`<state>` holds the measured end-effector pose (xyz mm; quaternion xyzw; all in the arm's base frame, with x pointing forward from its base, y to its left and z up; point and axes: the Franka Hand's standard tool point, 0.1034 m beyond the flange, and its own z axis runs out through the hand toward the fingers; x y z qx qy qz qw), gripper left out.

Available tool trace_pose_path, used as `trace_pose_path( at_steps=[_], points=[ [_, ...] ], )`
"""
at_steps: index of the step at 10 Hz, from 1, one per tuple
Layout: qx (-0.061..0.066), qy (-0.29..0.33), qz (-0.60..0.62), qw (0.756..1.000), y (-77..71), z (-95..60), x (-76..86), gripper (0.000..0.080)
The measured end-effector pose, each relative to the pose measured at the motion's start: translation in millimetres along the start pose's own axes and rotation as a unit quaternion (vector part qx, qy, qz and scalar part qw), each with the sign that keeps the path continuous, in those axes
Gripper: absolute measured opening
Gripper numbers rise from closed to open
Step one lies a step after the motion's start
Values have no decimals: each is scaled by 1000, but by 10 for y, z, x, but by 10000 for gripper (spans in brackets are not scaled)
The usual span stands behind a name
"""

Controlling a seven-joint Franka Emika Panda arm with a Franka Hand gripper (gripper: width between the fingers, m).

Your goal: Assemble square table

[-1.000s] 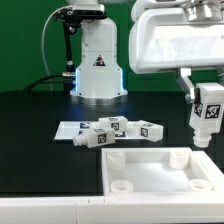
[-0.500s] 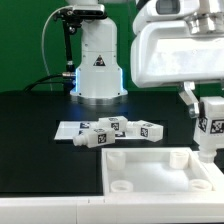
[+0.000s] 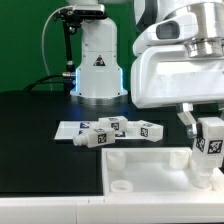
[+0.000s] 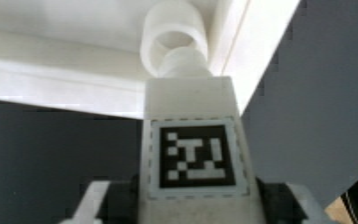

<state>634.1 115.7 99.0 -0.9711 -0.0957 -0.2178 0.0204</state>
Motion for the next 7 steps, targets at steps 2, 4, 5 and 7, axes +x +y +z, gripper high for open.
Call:
trace_pose_path(
  at_steps=[2,4,5,7],
  points=[
    [-1,-3,-3,1000,42,34,-29,285],
    [-3,-2,-7,1000,86,45,-19,285],
    [-2,-4,-7,1000,76,69,-41,285],
    [-1,-10,-9,1000,47,125,-95,285]
  ],
)
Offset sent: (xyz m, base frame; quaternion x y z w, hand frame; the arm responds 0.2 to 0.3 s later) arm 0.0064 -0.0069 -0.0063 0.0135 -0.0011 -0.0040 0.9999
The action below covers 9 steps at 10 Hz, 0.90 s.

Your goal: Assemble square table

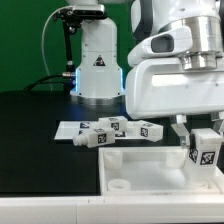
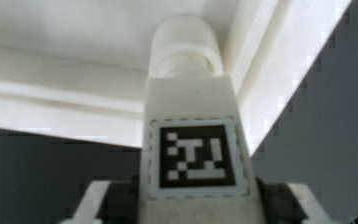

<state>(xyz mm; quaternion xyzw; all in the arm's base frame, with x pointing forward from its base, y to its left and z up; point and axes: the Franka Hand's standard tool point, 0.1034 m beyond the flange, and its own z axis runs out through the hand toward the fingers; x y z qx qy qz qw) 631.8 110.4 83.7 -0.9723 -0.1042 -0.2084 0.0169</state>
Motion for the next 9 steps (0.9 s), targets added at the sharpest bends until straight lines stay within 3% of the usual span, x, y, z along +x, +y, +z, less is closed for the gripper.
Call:
trace_pose_path(
  at_steps=[5,6,7,8,9],
  points=[
    [-3,27,-1,1000,2,13,8,285],
    [-3,27,-1,1000,2,14,7,360],
    [-3,22,-1,1000,0,19,-6,360],
    [0,5,-1,1000,-6,25,-13,542],
    [1,-7,2,1000,-10,-23,70,616]
  ],
)
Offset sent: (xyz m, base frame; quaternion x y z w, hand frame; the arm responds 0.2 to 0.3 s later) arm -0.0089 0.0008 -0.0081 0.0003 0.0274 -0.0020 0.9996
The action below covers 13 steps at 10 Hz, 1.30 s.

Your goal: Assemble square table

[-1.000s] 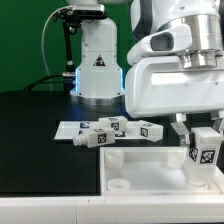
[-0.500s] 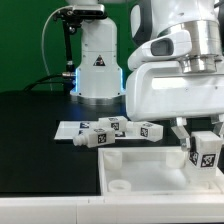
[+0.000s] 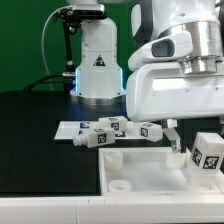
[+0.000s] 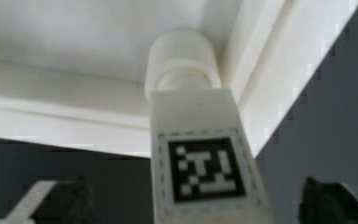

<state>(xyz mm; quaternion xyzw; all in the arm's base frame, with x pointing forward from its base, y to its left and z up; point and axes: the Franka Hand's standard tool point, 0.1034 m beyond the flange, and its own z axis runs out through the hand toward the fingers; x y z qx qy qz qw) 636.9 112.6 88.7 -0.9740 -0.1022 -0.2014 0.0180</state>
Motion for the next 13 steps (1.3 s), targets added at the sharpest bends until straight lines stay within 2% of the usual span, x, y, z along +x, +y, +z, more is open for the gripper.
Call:
trace_pose_path(
  at_steps=[2,3,4,5,6,8,9,10,12,13],
  points=[
    [11,-94,8,996,-22,-45,112,643],
    [12,-105,12,994,-23,-15,152,648],
    [14,-147,11,989,-24,12,52,648],
    [16,-189,14,982,25,15,32,649],
    [18,-200,9,980,69,30,69,649],
    [18,-209,12,978,127,50,38,649],
    [18,-209,11,978,122,51,37,535],
    [14,-209,38,977,113,52,37,535],
    [-1,-210,110,971,105,55,35,284],
    [-7,-210,139,968,103,55,34,284]
  ],
)
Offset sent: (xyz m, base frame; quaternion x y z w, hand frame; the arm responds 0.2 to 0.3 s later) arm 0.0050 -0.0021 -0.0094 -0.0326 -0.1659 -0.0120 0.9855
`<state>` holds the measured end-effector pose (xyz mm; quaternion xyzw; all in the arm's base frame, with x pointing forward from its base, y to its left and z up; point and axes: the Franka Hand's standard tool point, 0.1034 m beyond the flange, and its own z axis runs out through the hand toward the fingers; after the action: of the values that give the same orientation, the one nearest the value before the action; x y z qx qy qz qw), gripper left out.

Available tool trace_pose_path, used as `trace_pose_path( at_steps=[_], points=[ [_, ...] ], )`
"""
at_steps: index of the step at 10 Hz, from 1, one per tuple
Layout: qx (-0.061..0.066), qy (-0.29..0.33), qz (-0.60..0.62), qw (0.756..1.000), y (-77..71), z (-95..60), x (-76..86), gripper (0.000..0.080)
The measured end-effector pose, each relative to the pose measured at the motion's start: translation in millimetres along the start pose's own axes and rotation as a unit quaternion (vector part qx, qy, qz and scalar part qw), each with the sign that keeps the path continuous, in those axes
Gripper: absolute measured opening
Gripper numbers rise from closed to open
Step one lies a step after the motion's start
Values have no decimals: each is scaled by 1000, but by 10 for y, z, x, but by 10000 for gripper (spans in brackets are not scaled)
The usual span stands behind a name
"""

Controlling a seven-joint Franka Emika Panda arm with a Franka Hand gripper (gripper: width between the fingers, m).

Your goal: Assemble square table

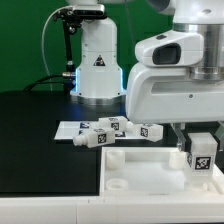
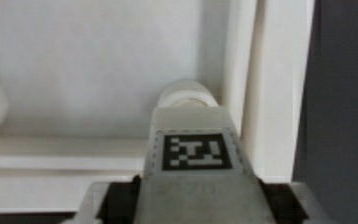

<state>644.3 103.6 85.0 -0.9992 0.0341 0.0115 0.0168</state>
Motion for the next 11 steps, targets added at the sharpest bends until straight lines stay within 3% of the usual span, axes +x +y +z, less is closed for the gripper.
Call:
trace_pose_path(
  at_steps=[1,4,6,7,10,11],
  points=[
    [1,5,31,1000,-6,0,7,285],
    [34,64,230,970,-44,11,-46,285],
    [71,58,383,919,-1,11,-66,285],
    [81,50,429,898,8,11,-75,285],
    [87,41,500,861,7,13,-80,285],
    [93,28,559,823,-8,14,-89,285]
  ],
)
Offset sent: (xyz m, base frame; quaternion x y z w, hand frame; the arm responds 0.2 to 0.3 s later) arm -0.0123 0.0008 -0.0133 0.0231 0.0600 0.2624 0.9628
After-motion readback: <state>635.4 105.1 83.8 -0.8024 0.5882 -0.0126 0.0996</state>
